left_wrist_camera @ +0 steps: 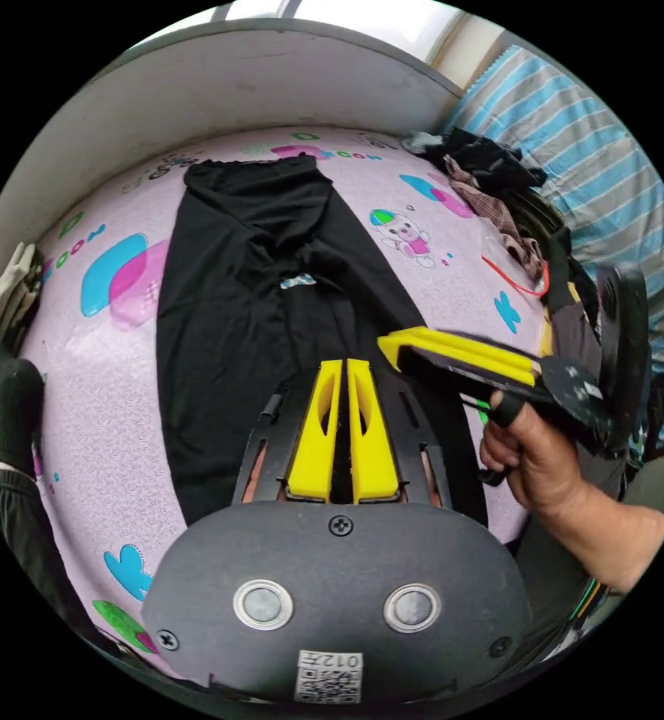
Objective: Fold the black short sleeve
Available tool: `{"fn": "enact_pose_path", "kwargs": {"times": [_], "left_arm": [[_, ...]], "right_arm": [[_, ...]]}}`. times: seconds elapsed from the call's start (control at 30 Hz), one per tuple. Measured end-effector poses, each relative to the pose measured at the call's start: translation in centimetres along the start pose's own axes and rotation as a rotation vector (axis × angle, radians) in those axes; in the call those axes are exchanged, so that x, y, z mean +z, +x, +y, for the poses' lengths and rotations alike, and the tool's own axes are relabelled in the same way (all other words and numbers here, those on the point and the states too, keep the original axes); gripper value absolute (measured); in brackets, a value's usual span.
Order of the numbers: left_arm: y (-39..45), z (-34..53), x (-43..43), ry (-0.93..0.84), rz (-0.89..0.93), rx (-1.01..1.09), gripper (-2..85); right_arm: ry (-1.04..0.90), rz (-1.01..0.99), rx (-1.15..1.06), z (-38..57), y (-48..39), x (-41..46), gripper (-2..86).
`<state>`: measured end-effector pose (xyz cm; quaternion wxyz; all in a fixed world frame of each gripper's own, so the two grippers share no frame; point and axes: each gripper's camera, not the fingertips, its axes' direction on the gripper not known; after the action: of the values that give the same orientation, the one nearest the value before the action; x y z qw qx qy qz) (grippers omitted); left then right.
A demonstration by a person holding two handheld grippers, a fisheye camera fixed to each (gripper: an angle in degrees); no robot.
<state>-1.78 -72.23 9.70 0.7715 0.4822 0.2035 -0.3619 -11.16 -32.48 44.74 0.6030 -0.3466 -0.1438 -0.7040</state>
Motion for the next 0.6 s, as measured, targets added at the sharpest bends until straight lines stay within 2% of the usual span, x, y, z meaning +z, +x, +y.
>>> {"fn": "enact_pose_path", "kwargs": {"times": [0.17, 0.4, 0.53, 0.6], "left_arm": [[-2.4, -3.2, -0.6, 0.018, -0.025, -0.050, 0.0], [-2.2, -8.3, 1.4, -0.046, 0.002, 0.036, 0.2], [-1.5, -9.0, 2.2, -0.075, -0.037, 0.048, 0.0], [-1.2, -8.9, 2.4, -0.085, -0.046, 0.067, 0.0]], "right_arm": [[-0.048, 0.018, -0.074, 3.3, -2.7, 1.5, 7.5], [-0.060, 0.134, -0.154, 6.7, -5.8, 3.9, 7.5], [-0.029, 0.155, -0.193, 8.2, -6.9, 4.8, 0.1], [-0.044, 0.174, -0.213, 8.7, -7.3, 5.4, -0.5]]}}
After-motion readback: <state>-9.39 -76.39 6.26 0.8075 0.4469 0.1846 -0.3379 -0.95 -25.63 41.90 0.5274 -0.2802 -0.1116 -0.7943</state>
